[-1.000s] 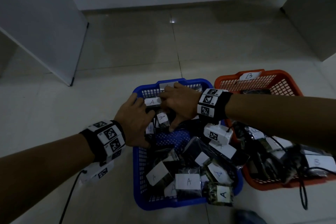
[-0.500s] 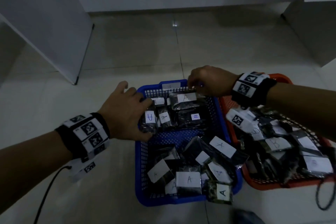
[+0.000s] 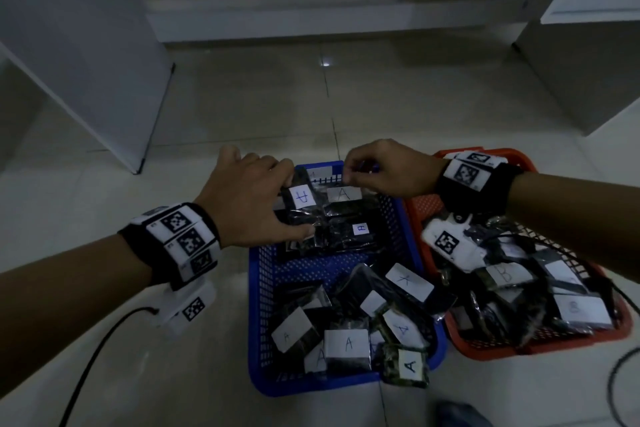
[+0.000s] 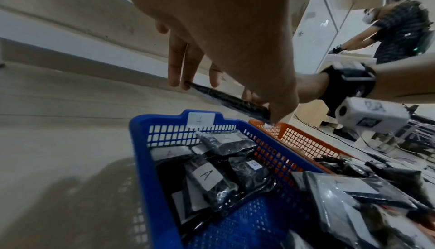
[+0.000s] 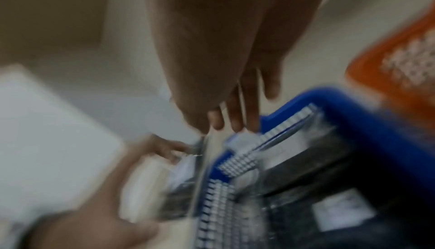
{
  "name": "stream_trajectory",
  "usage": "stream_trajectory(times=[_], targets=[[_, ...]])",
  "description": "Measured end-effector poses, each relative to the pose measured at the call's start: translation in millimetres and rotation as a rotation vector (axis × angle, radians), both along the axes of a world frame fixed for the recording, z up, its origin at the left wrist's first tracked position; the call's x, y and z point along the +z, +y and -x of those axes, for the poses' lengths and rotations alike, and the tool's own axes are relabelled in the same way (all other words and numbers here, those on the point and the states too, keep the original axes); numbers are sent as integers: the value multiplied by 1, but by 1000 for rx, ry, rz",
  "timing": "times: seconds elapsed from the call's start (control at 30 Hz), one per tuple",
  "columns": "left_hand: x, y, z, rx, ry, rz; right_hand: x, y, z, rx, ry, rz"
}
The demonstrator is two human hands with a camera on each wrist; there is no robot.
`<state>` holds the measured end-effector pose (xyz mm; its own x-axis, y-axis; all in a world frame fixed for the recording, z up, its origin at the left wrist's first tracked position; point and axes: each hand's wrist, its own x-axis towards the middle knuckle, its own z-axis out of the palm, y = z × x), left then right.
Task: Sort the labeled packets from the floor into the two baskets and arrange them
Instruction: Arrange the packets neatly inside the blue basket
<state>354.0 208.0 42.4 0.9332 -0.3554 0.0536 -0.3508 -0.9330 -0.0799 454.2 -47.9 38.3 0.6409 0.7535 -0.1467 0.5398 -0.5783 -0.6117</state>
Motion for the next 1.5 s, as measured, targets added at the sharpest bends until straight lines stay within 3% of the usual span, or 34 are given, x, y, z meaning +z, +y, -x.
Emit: stream_trajectory(times=[0.1,0.23,0.4,0.5,0.67,0.8,0.97,1.17,1.5], targets=[[5,-17,-6,7,-66,28,9,22,17,-126,267,-135],[7,-33,-14,25,-120,28,2,30,24,-282,202,-185],[-11,-40,-12,-80,-32,101,-22,21,28,-442,243,-182],[-20,-34,-8,-28,103,190,-24,1,20,-258,209,-45],[-40,-13,-6,32,474,-89,-19,-19,8,52,94,136],[-59,-17,1,69,721,23,-29,-16,8,115,42,228],[-59,-23,5,83,710,55,-36,-17,17,167,-149,261],[-60,-23,10,80,702,95,-41,-17,25,296,-170,443],[-63,-17,16,-11,636,30,-40,-14,21,319,-142,478]])
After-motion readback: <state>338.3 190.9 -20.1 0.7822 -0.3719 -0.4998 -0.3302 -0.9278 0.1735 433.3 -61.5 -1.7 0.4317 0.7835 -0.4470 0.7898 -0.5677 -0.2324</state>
